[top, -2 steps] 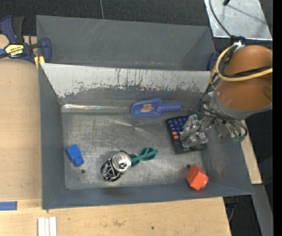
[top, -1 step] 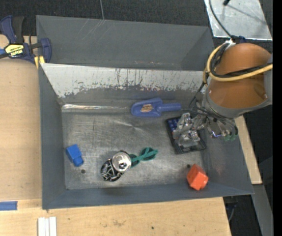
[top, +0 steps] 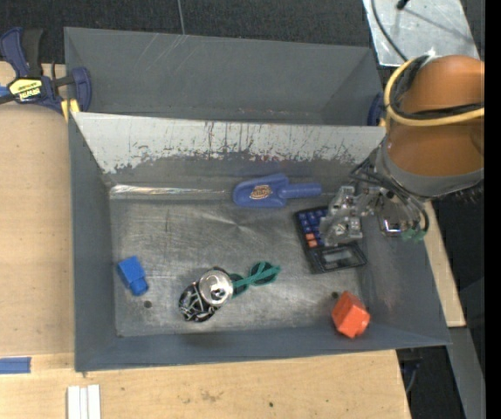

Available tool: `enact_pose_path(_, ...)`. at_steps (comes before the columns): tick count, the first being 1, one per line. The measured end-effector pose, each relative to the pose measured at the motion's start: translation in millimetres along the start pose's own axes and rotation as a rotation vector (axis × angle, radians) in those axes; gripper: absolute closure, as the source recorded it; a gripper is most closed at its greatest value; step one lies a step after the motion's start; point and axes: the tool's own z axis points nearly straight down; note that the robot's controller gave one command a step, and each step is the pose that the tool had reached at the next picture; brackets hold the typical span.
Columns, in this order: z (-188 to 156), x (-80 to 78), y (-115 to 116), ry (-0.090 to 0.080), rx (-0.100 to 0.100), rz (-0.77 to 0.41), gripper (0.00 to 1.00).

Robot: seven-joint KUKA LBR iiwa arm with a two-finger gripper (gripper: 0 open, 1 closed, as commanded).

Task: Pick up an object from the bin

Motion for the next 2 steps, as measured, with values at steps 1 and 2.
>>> enact_pose_path(1, -24, -7.0, 5, -0.023, 0.004, 0.008, 1.0)
enact_pose_path(2, 6, 12.0, -1, -0.008, 0.002, 0.004, 1.0)
